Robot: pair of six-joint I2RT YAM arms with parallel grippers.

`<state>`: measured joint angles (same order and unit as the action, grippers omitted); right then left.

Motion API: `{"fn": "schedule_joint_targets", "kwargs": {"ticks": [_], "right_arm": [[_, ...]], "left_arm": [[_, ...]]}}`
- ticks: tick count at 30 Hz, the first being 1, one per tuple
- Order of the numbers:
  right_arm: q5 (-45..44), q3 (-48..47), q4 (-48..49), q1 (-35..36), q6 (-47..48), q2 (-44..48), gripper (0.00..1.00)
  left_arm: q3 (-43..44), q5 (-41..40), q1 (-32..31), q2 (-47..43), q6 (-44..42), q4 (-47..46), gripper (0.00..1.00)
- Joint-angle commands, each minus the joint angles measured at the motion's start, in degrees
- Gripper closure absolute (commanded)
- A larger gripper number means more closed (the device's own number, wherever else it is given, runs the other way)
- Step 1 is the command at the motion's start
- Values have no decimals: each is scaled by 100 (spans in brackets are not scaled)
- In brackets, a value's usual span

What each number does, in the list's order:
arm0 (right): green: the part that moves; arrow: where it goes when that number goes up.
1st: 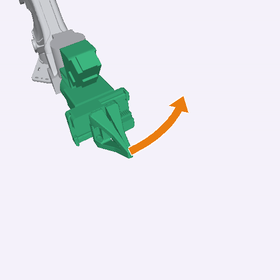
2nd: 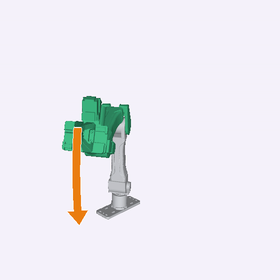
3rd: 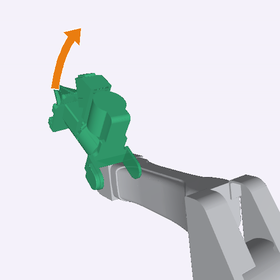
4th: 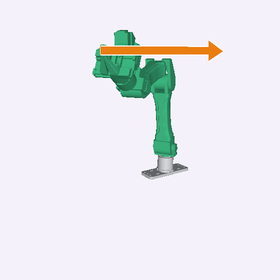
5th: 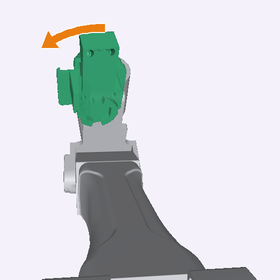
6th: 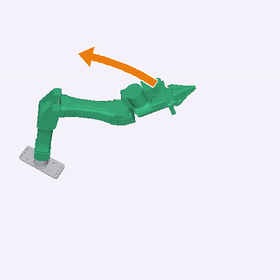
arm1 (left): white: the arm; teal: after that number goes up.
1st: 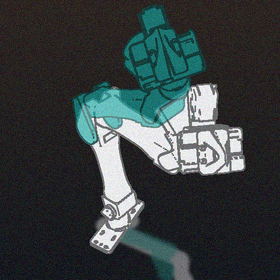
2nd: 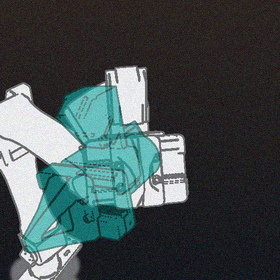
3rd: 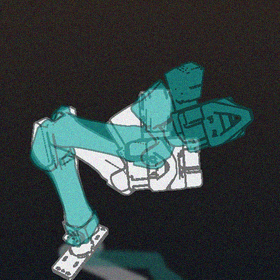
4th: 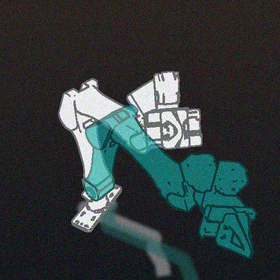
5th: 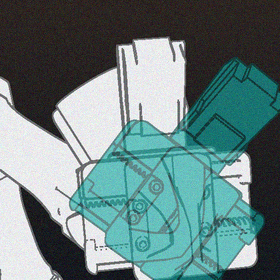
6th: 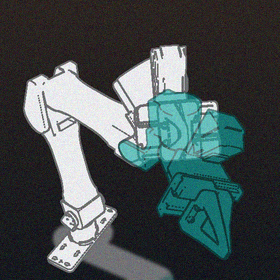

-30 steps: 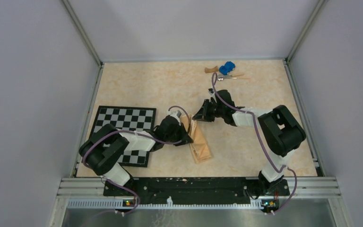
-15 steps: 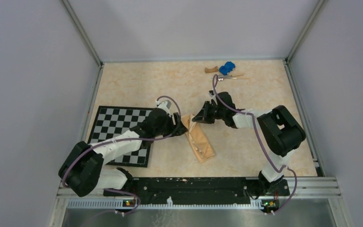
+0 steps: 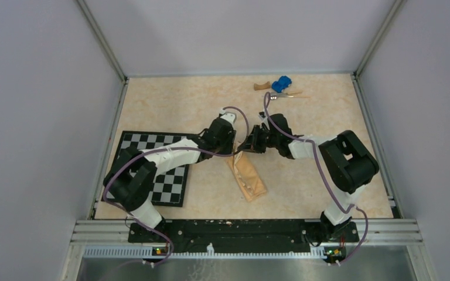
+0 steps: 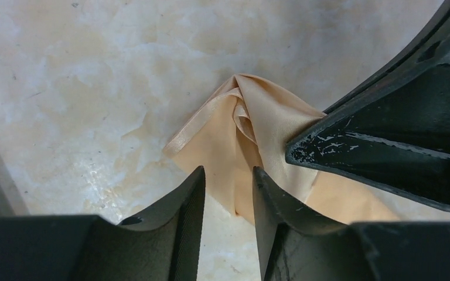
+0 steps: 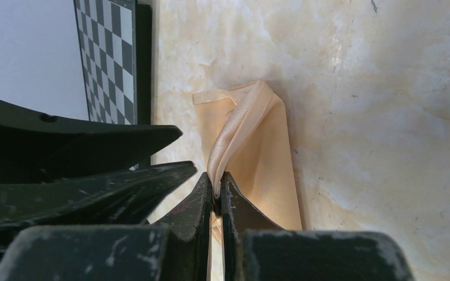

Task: Fold the napkin into a case and place the utensils inside
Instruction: Grasp the top corner of the smaller rectangle folded napkin from the folded napkin.

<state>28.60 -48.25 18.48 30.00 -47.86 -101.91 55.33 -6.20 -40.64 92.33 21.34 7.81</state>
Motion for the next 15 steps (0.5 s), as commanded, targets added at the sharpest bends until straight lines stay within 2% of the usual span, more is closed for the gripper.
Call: {"fn": "schedule_joint_targets", "kwargs": {"ticks": [1,15], "right_arm": [[67,46,255,41,-22,61,100],[120,77,384,41,-94,27,100]], "left_arm": [[372,-633,-205,304,-535,151,58],[480,-1859,-759,747,-841,61,61]]}}
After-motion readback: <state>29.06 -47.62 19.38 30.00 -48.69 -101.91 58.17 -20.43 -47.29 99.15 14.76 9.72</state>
